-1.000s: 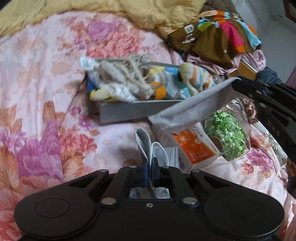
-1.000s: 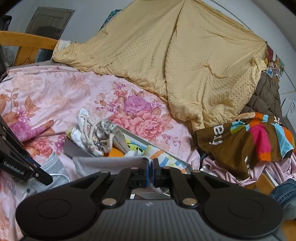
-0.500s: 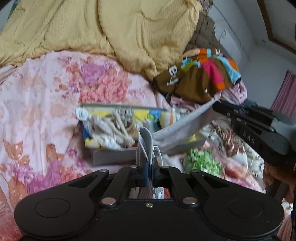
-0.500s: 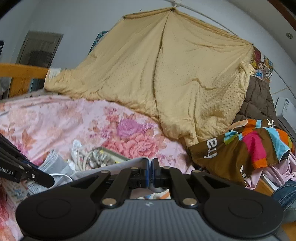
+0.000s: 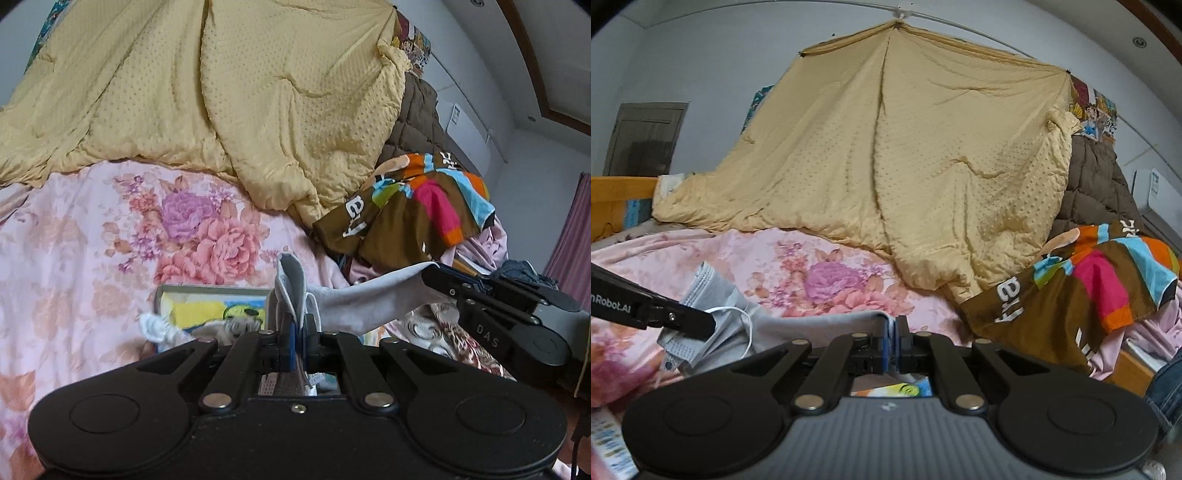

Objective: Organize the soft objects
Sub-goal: 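Lower the mask and grey cloth into the tray and open both tools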

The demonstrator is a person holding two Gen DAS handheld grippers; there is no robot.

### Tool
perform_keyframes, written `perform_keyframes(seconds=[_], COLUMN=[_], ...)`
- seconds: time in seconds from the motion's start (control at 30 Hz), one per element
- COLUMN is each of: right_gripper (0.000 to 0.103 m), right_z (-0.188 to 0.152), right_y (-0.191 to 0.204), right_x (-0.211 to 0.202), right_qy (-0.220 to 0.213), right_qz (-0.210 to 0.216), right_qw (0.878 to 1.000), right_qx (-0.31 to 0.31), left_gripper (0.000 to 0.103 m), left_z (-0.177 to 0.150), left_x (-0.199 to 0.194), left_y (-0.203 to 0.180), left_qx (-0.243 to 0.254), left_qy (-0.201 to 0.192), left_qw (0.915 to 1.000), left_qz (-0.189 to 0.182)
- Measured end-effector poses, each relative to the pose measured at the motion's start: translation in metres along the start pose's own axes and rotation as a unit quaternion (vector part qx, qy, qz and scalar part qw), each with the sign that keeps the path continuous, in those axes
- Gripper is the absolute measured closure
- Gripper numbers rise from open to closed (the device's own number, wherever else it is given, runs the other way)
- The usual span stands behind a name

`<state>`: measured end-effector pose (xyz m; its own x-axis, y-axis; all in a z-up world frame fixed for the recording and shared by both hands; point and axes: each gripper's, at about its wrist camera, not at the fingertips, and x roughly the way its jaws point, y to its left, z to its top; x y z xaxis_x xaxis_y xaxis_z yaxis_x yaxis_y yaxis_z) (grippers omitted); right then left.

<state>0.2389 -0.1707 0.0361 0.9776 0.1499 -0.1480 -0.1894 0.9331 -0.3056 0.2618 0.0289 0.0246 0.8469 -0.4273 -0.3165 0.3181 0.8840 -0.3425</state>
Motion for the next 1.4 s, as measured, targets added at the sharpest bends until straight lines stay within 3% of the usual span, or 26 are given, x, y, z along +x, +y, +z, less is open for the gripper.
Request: perform_keyframes(seconds=[0.23,0.47,0.63,0.97,1.4], right_gripper=[0.099,0.099,0.099,0.099,0.094], right_z=[-0.010,-0.025,-0.035,-0.054,-0.063], right_y=[-0.019,-0.016,-0.012,-0.011,-0.009], right_x=[0.046,0.071,0.083,0.095,0.103], right_qy=[0.032,0.070,0.097,0.138,0.161], right_qz=[-0.017,-0.025,-0.029,-0.020,-0.005], right_qw=[0.999,0.997,0.994,0.988,0.983], right_qx=[0.029,0.032,0.039,0.065,0.084], left_gripper=[0.101,0.099,0.096,0.091,0.087], left_z=[0.003,-0.009,-0.011,-0.014,-0.022], left_x=[0.041,0.077,0.086,0.097,0.104], left_y=[0.002,0.006,0.005,0.014,0.018], left_qx=[-0.004,0.015,0.040,0.041,0.036], left_qy=[-0.020,-0.003,0.009,0.022,0.031], left_qw=[0.9997,0.9992,0.9977,0.9977,0.9976], left_qz=[0.011,0.036,0.055,0.049,0.049])
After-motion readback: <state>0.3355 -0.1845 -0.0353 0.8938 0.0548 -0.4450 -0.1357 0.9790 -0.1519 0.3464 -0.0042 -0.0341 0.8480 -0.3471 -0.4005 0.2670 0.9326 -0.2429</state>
